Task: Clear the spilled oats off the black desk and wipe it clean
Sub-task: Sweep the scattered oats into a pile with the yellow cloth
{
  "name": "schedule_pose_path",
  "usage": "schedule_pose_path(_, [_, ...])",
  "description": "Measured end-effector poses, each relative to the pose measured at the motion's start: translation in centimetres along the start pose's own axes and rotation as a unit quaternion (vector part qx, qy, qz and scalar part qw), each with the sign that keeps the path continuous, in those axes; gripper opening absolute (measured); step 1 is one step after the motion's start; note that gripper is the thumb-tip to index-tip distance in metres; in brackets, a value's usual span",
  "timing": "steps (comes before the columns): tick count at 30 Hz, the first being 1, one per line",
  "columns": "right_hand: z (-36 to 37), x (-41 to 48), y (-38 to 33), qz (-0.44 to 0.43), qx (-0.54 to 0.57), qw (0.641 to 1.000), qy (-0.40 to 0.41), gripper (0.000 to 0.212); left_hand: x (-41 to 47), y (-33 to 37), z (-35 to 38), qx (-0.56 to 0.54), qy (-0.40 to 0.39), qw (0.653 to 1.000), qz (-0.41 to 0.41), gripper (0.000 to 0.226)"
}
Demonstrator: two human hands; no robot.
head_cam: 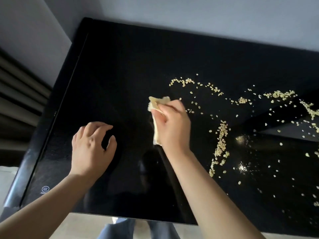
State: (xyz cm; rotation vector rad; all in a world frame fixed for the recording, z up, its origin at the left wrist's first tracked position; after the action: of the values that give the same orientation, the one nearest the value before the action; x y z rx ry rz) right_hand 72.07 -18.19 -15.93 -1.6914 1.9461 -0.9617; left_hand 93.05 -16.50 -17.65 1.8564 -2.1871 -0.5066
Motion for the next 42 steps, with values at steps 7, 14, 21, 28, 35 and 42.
schedule_pose_path(7, [4.5, 5.1, 0.4, -0.032, -0.054, 0.998, -0.016, 0.010, 2.0, 1.3, 0.3, 0.008, 0.004, 1.000, -0.005, 0.041])
schedule_pose_path(14, [-3.8, 3.0, 9.2, 0.083, -0.109, 0.988, 0.077, 0.018, 5.2, 2.3, 1.3, 0.015, -0.005, 0.999, 0.040, 0.041])
schedule_pose_path(21, [-6.0, 0.0, 6.4, 0.104, -0.044, 0.984, 0.135, 0.018, 7.0, 1.7, 1.7, 0.018, -0.013, 0.996, 0.090, 0.039])
schedule_pose_path(28, [4.9, 9.1, -1.0, 0.005, -0.028, 0.998, 0.054, 0.017, 9.1, 0.2, 1.1, -0.009, -0.020, 0.995, 0.101, 0.041])
schedule_pose_path(35, [6.8, 14.5, 1.1, 0.053, -0.112, 0.991, 0.048, 0.020, 10.8, -0.8, 0.5, -0.010, -0.031, 0.992, 0.120, 0.042])
schedule_pose_path(42, [-0.7, 9.9, 8.4, 0.142, -0.182, 0.959, 0.162, 0.018, 13.1, -0.8, 0.9, -0.015, -0.046, 0.990, 0.130, 0.043])
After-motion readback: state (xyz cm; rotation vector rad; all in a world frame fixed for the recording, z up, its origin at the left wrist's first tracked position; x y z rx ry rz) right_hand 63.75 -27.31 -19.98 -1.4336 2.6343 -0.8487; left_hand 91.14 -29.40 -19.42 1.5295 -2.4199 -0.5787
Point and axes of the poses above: each hand's wrist, its own x-axis towards the middle knuckle, its own z-axis out of the palm, y = z × x, the point moved 2 cm from there along x, towards the middle knuckle, and after that the axes turned 9 degrees about -y, right-handed, at the moved point
